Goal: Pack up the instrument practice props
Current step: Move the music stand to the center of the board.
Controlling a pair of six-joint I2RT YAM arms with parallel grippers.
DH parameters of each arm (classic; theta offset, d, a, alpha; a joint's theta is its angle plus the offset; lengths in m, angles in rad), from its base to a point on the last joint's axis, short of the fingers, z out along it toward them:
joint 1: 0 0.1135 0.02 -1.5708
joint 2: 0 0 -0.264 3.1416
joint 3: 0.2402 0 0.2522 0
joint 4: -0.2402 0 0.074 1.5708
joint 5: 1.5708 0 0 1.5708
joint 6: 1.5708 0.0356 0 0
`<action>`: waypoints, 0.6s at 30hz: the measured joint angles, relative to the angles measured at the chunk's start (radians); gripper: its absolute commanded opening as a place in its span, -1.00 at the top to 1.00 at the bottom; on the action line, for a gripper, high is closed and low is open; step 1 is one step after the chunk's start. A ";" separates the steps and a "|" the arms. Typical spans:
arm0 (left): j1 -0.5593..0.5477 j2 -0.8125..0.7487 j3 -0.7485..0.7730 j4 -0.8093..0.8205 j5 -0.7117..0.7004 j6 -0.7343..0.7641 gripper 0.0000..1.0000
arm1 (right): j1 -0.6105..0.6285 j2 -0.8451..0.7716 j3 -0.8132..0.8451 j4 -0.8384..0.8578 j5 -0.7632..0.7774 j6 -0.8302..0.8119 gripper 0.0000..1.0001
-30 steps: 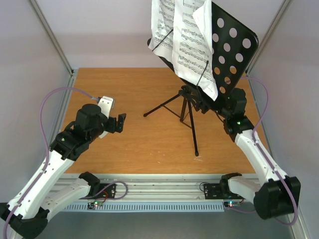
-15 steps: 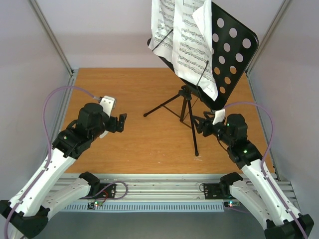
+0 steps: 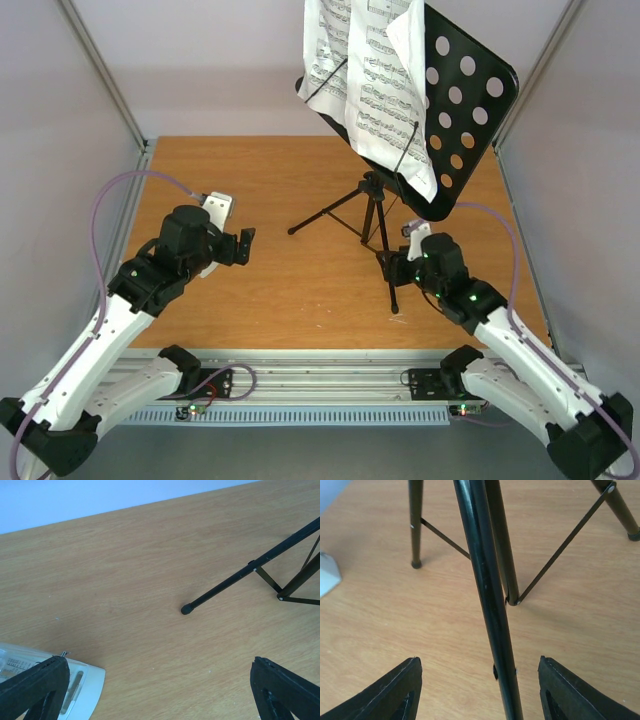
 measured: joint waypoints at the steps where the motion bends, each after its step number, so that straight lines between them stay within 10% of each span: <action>1: 0.000 0.000 0.000 0.000 -0.001 0.000 -0.99 | 0.018 0.024 0.008 0.002 0.026 -0.001 -0.30; 18: 0.000 -0.009 0.000 0.000 0.000 0.000 -0.99 | 0.062 0.406 0.153 0.203 0.250 -0.086 0.53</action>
